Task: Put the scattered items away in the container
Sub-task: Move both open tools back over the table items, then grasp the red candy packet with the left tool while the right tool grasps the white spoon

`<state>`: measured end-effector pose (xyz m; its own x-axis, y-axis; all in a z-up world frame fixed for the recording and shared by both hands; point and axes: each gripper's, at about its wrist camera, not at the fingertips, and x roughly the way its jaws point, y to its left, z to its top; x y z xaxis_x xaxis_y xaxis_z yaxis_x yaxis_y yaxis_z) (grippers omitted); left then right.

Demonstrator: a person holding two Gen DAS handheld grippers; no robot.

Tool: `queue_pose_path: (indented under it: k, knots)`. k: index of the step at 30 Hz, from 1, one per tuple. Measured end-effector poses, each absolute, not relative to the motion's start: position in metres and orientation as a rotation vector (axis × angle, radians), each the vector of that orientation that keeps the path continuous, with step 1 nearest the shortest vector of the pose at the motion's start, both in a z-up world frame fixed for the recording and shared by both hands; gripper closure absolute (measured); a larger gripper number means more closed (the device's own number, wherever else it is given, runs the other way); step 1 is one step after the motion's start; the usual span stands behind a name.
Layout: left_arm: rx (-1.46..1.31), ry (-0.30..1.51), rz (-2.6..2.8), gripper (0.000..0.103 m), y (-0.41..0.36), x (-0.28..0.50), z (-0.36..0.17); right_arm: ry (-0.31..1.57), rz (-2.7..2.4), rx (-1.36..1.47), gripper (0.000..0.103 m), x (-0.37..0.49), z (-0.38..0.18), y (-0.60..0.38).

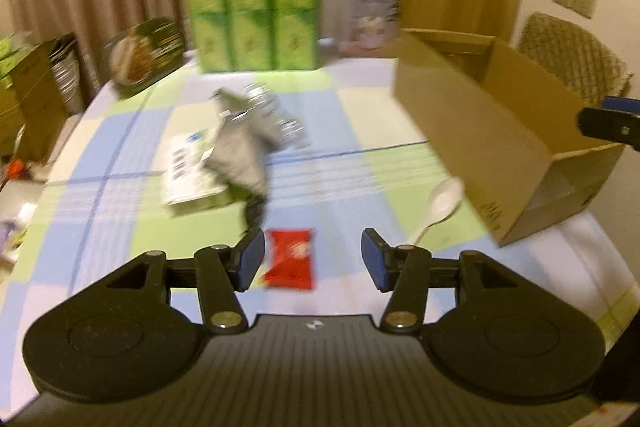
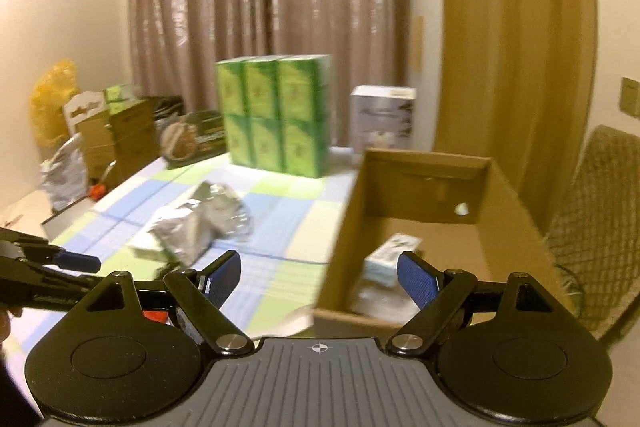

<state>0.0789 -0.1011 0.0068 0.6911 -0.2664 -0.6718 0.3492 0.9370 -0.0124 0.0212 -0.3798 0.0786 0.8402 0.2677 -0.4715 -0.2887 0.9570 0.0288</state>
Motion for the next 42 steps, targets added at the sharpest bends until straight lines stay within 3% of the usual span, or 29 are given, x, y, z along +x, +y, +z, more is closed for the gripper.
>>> queue_pose_path:
  k: [17, 20, 26, 37, 42]
  knots:
    - [0.185, 0.758, -0.406, 0.053, -0.069, 0.082, -0.025, 0.692, 0.311, 0.034, 0.021, 0.026, 0.022, -0.326]
    - [0.202, 0.751, -0.448, 0.053, -0.073, 0.088, -0.031, 0.718, 0.295, 0.053, 0.024, 0.032, 0.012, -0.321]
    - [0.243, 0.744, -0.508, 0.055, -0.084, 0.105, -0.047, 0.769, 0.259, 0.071, 0.039, 0.042, -0.011, -0.31]
    - [0.312, 0.754, -0.538, 0.055, -0.109, 0.134, -0.078, 0.804, 0.234, 0.047, 0.042, 0.056, -0.036, -0.303]
    - [0.315, 0.782, -0.535, 0.066, -0.111, 0.144, -0.086, 0.808, 0.237, 0.032, 0.043, 0.066, -0.044, -0.297]
